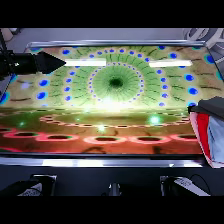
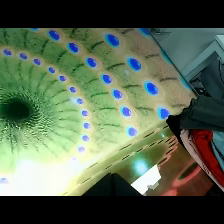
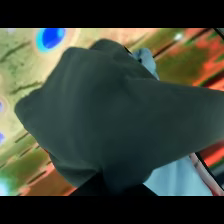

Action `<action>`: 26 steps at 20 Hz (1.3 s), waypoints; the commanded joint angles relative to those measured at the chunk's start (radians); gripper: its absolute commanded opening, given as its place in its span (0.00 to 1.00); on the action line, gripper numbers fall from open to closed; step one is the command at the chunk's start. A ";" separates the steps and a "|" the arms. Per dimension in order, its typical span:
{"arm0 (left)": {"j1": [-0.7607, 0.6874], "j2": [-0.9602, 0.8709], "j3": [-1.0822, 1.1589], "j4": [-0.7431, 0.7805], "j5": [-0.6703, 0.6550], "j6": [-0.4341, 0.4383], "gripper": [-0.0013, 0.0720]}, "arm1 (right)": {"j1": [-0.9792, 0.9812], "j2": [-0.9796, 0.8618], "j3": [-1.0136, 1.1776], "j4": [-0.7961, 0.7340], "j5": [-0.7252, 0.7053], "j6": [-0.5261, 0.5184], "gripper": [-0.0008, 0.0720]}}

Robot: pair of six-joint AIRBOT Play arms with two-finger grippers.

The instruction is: Fold the shirts.

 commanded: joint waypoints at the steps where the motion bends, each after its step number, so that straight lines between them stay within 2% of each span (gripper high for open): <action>1: 0.000 -0.001 0.001 0.000 0.000 0.003 0.05 | -0.019 0.010 -0.058 -0.193 0.096 0.035 0.04; 7: 0.000 0.000 0.001 0.000 0.000 0.000 0.05 | -0.019 0.103 -0.490 -0.238 -0.009 0.040 0.05; 8: 0.000 0.000 0.001 -0.001 0.000 -0.002 0.05 | -0.019 0.102 -0.523 -0.236 -0.022 0.040 0.22; 9: -0.001 0.000 0.001 -0.005 0.000 -0.002 0.05 | -0.019 0.102 -0.532 -0.237 -0.039 0.032 0.58; 10: -0.001 0.000 0.001 -0.007 0.000 -0.002 0.05 | -0.019 0.103 -0.522 -0.237 -0.067 0.006 0.86; 11: -0.001 0.000 0.001 -0.008 0.003 -0.003 0.05 | -0.019 0.105 -0.488 -0.237 -0.080 -0.042 0.95; 14: -0.002 -0.001 0.001 -0.008 0.014 -0.003 0.05 | -0.019 0.107 -0.280 -0.225 -0.164 -0.089 0.94; 17: -0.039 -0.001 0.003 0.029 0.093 -0.003 0.05 | -0.011 0.106 -0.022 -0.081 -0.353 -0.174 0.93; 18: -0.075 -0.005 0.014 0.126 0.141 -0.041 0.05 | 0.018 0.106 0.037 -0.054 -0.392 -0.220 0.93; 19: -0.123 -0.016 0.035 0.270 0.183 -0.119 0.05 | 0.078 0.106 0.082 -0.051 -0.407 -0.267 0.93; 21: -0.238 -0.061 0.103 0.636 0.186 -0.278 0.05 | 0.251 0.105 0.097 -0.059 -0.384 -0.305 0.93; 23: -0.336 -0.113 0.145 0.948 0.134 -0.387 0.05 | 0.472 0.078 0.097 -0.115 -0.291 -0.251 0.93; 24: -0.369 -0.135 0.143 1.063 0.102 -0.399 0.05 | 0.597 0.052 0.097 -0.175 -0.231 -0.175 0.93; 25: -0.381 -0.160 0.143 1.110 0.049 -0.400 0.13 | 0.710 0.023 0.097 -0.235 -0.167 -0.108 0.93; 26: -0.380 -0.186 0.143 1.107 -0.036 -0.408 0.39 | 0.822 -0.013 0.097 -0.278 -0.103 -0.070 0.93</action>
